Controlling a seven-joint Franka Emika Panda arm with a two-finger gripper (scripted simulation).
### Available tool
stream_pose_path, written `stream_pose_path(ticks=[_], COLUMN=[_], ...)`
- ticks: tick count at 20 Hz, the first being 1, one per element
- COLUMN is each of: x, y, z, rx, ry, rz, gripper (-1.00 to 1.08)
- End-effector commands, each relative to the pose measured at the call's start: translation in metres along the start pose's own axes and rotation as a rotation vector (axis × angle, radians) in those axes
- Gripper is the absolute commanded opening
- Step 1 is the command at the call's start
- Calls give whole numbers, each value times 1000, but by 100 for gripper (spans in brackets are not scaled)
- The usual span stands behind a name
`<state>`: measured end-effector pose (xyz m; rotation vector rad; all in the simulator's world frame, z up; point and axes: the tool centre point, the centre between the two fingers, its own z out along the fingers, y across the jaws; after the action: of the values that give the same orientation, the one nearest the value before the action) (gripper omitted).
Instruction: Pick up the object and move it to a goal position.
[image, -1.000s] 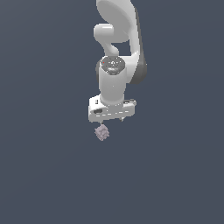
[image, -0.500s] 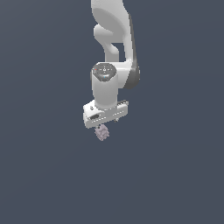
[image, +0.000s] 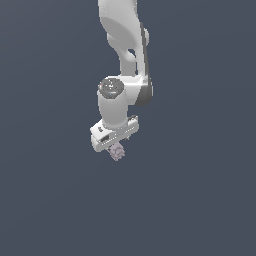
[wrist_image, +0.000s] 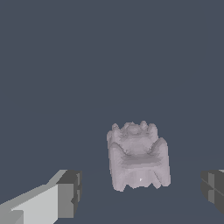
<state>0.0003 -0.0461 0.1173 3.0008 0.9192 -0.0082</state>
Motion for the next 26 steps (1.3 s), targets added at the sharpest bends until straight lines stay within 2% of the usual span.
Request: stream_pose_path(ticks=[1,15,26], x=[-2,-6,-6], y=[3,7,7], z=[3,12,57], rx=[0,1,1], ry=[2,5,6], rz=[-35,-88,-92], gripper=[100,100,100])
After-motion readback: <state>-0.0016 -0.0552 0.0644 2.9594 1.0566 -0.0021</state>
